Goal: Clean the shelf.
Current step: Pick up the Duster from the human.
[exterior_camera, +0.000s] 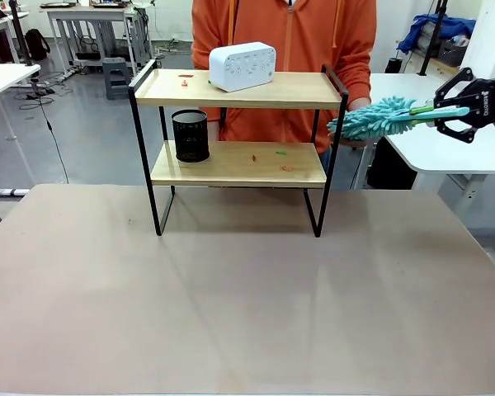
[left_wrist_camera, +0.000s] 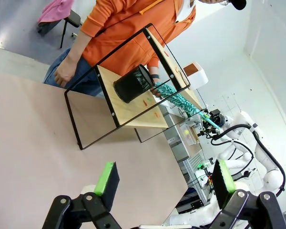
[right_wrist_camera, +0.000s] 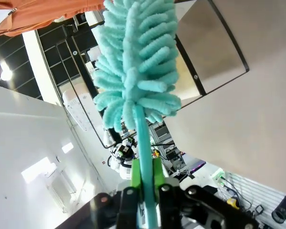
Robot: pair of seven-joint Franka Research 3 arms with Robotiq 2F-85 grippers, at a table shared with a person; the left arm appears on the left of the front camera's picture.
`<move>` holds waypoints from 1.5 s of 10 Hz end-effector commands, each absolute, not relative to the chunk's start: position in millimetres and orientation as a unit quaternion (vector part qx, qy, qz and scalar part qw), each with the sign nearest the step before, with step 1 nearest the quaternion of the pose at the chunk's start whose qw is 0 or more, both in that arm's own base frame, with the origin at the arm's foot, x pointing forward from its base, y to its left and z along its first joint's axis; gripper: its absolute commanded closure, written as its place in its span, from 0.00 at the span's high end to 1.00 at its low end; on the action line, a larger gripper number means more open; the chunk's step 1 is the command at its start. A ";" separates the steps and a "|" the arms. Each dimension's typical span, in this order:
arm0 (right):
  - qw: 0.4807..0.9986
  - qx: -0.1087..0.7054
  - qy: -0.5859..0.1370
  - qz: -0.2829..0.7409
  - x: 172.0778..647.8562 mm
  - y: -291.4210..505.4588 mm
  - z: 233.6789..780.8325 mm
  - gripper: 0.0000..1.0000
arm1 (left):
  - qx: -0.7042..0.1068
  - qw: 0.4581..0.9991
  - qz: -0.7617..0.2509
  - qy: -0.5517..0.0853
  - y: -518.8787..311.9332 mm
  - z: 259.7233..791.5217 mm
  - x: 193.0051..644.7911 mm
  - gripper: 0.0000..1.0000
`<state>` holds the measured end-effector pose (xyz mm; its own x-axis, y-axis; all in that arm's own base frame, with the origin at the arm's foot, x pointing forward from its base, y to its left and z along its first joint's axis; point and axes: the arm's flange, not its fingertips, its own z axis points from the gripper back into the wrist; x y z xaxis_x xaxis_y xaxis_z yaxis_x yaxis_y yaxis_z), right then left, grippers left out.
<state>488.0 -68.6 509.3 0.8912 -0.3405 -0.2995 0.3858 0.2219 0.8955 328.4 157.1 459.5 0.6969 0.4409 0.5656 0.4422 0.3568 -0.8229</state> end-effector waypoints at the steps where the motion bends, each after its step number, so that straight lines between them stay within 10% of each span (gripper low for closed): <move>1: 0.814 0.554 -0.002 -0.176 463.1 -87.5 540.3 0.00 | -0.572 0.722 0.002 -0.389 155.8 462.9 327.9 1.00; 7: 0.930 0.297 -0.149 0.156 249.4 -127.4 583.1 0.00 | -0.572 0.722 0.002 -0.389 155.8 462.9 327.9 1.00; 15: 0.925 0.296 -0.121 0.204 219.8 -138.5 580.4 0.00 | -0.572 0.722 0.002 -0.389 155.8 462.9 327.9 1.00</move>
